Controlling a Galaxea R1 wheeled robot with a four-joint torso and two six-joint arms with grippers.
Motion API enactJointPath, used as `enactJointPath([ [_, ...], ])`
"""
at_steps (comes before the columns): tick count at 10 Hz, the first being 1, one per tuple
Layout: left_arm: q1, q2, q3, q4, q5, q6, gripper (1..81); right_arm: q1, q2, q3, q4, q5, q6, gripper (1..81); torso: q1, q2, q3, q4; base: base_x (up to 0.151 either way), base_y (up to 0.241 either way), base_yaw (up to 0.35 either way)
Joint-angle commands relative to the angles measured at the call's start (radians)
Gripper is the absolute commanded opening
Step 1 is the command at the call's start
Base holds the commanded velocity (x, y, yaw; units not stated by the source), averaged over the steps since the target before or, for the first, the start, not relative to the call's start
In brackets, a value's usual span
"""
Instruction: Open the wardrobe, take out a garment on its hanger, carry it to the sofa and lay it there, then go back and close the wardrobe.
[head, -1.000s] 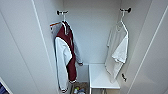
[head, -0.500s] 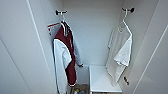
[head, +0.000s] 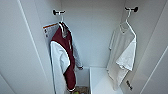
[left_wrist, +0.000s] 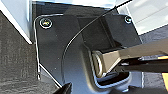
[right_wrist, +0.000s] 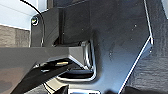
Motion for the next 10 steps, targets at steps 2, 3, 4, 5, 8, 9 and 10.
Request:
enactJointPath([
  [2, -0.018, -0.008, -0.004, 0.013, 0.037, 0.007, 81.1, 0.028, 0.005, 0.009, 0.006, -0.053, -0.001, 81.1, 0.000, 0.000, 0.000, 0.000, 0.102, 0.000, 0.000],
  [3, -0.018, -0.008, -0.004, 0.013, 0.038, 0.007, 81.1, 0.030, 0.005, 0.009, 0.006, -0.053, -0.001, 81.1, 0.000, 0.000, 0.000, 0.000, 0.099, 0.000, 0.000],
  [4, -0.018, -0.008, -0.004, 0.013, 0.038, 0.007, 81.1, 0.030, 0.005, 0.009, 0.004, -0.053, -0.001, 81.1, 0.000, 0.000, 0.000, 0.000, 0.083, 0.000, 0.000],
  [5, -0.017, -0.007, -0.004, 0.013, 0.038, 0.007, 81.1, 0.030, 0.005, 0.007, 0.004, -0.053, -0.001, 81.1, 0.000, 0.000, 0.000, 0.000, 0.077, 0.000, 0.000],
  [8, -0.017, -0.007, -0.004, 0.013, 0.038, 0.006, 81.1, 0.030, 0.005, 0.009, 0.004, -0.053, -0.002, 81.1, 0.001, 0.000, 0.000, 0.000, 0.000, 0.000, 0.000],
  [9, -0.018, -0.007, -0.004, 0.011, 0.040, 0.006, 81.1, 0.031, 0.005, 0.007, 0.006, -0.053, -0.001, 81.1, 0.001, 0.000, 0.000, -0.062, 0.000, 0.000, 0.000],
  [10, -0.018, -0.005, -0.004, 0.011, 0.040, 0.006, 81.1, 0.034, 0.005, 0.005, 0.010, -0.053, -0.001, 81.1, 0.000, 0.000, 0.000, -0.100, 0.000, 0.000, 0.000],
])
